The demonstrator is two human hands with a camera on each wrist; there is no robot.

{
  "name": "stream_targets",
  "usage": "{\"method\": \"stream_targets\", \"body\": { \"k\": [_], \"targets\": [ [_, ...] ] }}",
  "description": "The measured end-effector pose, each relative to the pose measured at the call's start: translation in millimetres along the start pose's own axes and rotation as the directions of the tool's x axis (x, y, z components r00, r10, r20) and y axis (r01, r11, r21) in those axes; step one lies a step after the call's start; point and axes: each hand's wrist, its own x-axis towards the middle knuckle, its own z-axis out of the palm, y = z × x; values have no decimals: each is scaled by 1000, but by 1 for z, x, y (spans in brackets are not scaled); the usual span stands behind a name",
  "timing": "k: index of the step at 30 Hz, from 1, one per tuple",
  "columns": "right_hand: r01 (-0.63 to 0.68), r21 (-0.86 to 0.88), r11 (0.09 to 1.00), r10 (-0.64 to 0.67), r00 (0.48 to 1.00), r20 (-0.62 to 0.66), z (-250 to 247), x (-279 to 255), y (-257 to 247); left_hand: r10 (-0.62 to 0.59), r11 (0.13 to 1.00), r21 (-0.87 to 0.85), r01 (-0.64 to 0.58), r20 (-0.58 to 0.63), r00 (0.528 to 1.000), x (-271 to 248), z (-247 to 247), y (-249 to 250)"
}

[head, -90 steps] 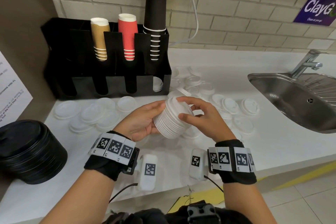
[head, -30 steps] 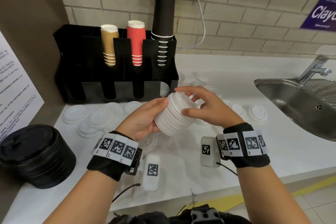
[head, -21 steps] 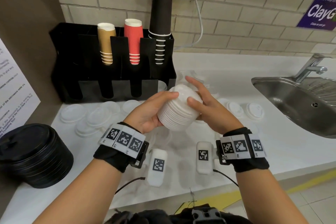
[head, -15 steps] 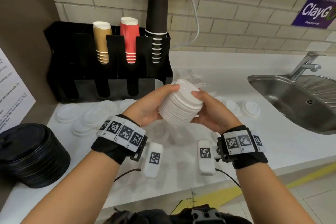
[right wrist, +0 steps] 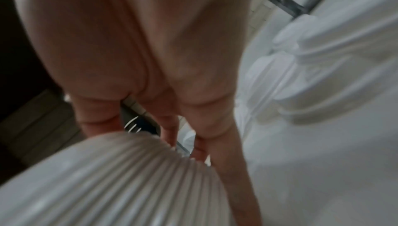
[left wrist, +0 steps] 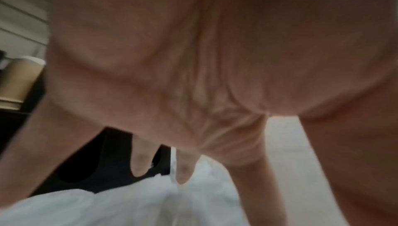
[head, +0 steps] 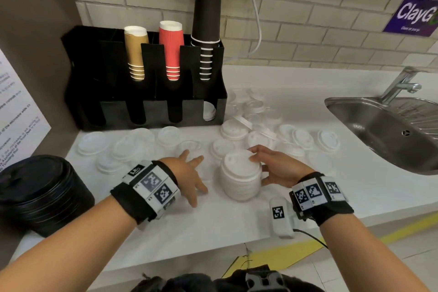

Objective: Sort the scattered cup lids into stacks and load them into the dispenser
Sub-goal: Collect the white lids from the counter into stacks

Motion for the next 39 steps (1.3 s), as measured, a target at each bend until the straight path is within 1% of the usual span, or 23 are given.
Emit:
{"method": "stream_targets", "body": {
  "k": [2, 4, 6, 9, 15, 19, 22, 23, 25, 27, 28, 30, 31, 32, 34, 36, 38, 39],
  "targets": [
    [-11, -148, 989, 6, 999, -32, 1, -1, -2, -47, 998, 36, 47, 11, 999, -2, 2, -3],
    [-43, -352, 935, 22, 998, -63, 2, -5, -7, -100, 995, 30, 100, 1, 995, -7, 2, -12],
    [-67, -458, 887, 40, 997, -68, 4, -8, -11, -142, 990, 20, 142, -13, 990, -13, 1, -22],
    [-72, -474, 877, 65, 997, -31, 10, -11, -14, -168, 986, -8, 168, -25, 986, -18, -1, -37],
    [-40, -478, 877, 47, 999, 2, 27, -7, -23, -200, 967, -182, 181, -90, 976, -21, 4, -59],
    [-28, -509, 861, 30, 1000, -4, 44, 0, -28, -186, 956, -258, 137, -177, 967, -21, 5, -62],
    [-11, -522, 853, 6, 1000, -11, 55, 6, -29, -175, 948, -310, 74, -312, 934, -21, 0, -62],
    [-10, -533, 846, 0, 1000, -18, 59, 7, -29, -162, 941, -337, 32, -365, 917, -20, -3, -62],
    [10, -537, 843, -25, 999, -20, 67, 11, -28, -116, 905, -415, -97, -458, 881, -18, -8, -60],
    [29, -503, 864, -41, 999, -11, 73, 13, -27, -68, 846, -484, -224, -513, 856, -15, -10, -53],
    [24, -477, 878, -37, 999, -17, 72, 14, -28, -53, 819, -509, -264, -525, 850, -13, -9, -47],
    [-1, -443, 897, -34, 997, -70, 62, 11, -33, -28, 788, -528, -317, -545, 838, -8, -8, -35],
    [-13, -456, 890, -46, 992, -117, 53, 8, -38, -21, 779, -533, -331, -549, 835, -4, -7, -30],
    [-24, -520, 854, -73, 984, -165, 41, 6, -42, -16, 775, -535, -337, -550, 835, 1, -5, -26],
    [-89, -668, 739, -106, 964, -245, 15, 1, -52, -13, 783, -527, -330, -544, 839, 10, -2, -20],
    [-120, -737, 665, -152, 945, -291, -10, 0, -58, -22, 790, -523, -319, -544, 838, 18, 2, -17],
    [-118, -713, 691, -184, 925, -332, -36, -2, -62, -44, 777, -540, -323, -559, 828, 24, 5, -15],
    [-129, -695, 707, -207, 902, -378, -49, -4, -62, -57, 767, -552, -327, -566, 822, 27, 6, -14]
  ]
}}
